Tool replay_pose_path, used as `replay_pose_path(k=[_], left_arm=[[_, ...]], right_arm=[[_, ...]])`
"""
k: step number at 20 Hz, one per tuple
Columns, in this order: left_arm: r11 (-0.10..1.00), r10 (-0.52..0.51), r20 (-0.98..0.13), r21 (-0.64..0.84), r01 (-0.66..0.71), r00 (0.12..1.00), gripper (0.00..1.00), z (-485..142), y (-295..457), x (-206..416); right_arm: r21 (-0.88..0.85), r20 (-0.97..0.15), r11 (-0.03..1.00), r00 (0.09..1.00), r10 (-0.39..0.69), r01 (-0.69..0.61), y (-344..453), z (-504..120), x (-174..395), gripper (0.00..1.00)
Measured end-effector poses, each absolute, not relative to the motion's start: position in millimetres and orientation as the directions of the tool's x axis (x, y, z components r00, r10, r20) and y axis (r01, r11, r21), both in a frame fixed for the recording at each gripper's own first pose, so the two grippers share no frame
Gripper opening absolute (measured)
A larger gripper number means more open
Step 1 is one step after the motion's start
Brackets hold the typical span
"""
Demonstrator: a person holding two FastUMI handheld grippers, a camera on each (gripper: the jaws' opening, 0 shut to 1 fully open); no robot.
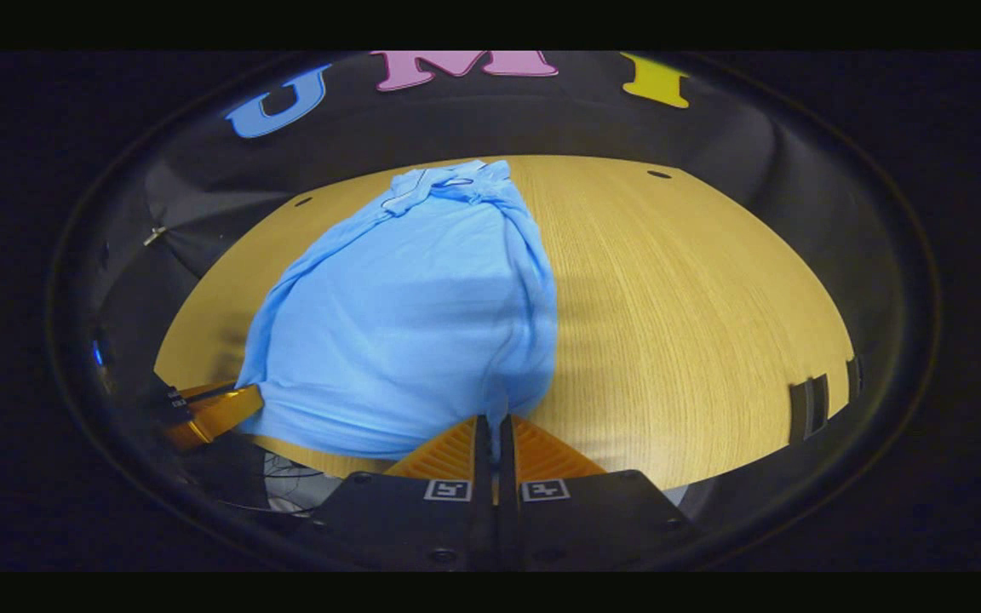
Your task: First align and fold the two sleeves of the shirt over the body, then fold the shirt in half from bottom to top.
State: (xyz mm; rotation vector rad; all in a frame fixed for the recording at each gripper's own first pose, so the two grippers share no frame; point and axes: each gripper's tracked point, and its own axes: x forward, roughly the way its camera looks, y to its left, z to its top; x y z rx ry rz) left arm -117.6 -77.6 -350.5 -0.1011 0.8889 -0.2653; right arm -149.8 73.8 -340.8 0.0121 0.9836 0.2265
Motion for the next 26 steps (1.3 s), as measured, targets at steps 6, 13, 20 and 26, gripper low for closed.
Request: replay_pose_path(k=[6, 13, 20, 26], left_arm=[[0.961, -0.275, -0.785, -0.216, 0.171, 0.555, 0.06, -346, -80, -118], [0.968, -0.253, -0.768, -0.199, 0.156, 0.589, 0.06, -300, -83, -87], [0.974, -0.225, -0.681, -0.162, 0.156, 0.697, 0.06, -216, -83, -7], [0.976, -0.217, -0.615, -0.158, 0.151, 0.758, 0.06, -167, -90, 76]], right_arm=[[0.16, -0.848, 0.963, 0.469, 0.246, -0.216, 73, -338, -144, 0.05], [0.153, -0.785, 0.933, 0.533, 0.315, -0.327, 85, -284, -90, 0.05], [0.206, -0.698, 0.91, 0.598, 0.394, -0.36, 101, -212, -14, 0.11], [0.19, -0.615, 0.891, 0.657, 0.436, -0.413, 116, -162, 68, 0.05]])
